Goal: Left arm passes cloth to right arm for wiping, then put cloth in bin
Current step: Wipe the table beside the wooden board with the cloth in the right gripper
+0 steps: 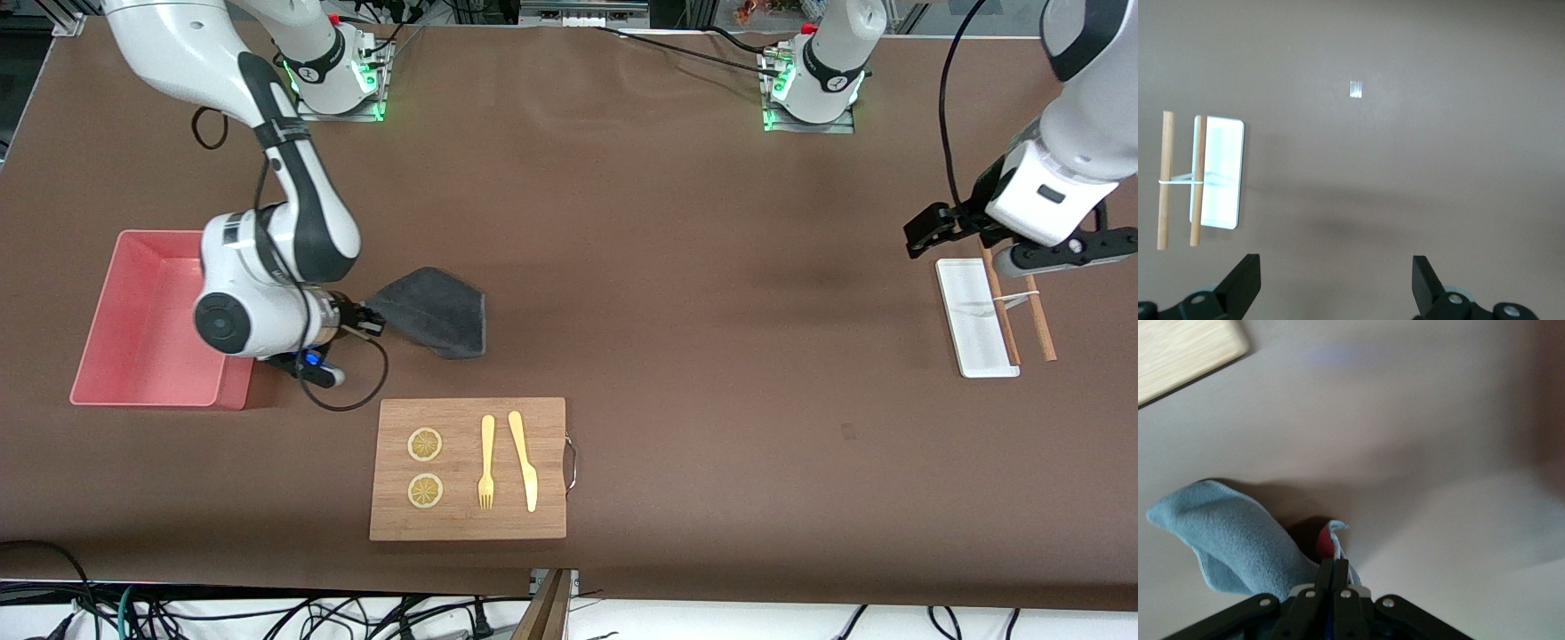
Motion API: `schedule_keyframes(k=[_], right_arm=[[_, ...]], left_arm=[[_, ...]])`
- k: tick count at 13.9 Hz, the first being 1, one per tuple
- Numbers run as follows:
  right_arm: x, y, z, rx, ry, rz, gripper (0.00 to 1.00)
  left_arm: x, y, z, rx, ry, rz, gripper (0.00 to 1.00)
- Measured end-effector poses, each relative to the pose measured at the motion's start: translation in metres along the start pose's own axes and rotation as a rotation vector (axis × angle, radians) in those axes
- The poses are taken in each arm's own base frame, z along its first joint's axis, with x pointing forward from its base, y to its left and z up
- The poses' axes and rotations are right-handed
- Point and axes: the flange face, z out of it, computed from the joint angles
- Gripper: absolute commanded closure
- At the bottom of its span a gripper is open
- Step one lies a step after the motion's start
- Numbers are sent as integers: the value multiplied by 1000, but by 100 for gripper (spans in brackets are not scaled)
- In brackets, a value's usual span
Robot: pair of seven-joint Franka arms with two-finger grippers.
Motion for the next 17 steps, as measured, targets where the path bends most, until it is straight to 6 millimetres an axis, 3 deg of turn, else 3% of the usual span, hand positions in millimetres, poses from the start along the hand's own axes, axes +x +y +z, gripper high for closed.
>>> schedule_keyframes(k=[4,6,7,9,14,17], right_arm=[[31,74,-20,-9,16,-129,100],[38,92,-25,-37,28,-165,100],[37,92,-24,-45,29,-170,100],[31,73,-21,-42,32,-164,100],[-3,-17,-1,-6,68,-54,100],[-26,-64,8,37,95,33,100]], left_arm=[[2,-3,-28,-16,55,-5,0],[3,-4,-36,-20,70,-8,0],[4,-4,-38,-21,75,-6,0],[7,-8,-38,-19,77,23,0],[25,-45,-30,-30,60,94,0],[27,-52,-32,-31,55,92,0]])
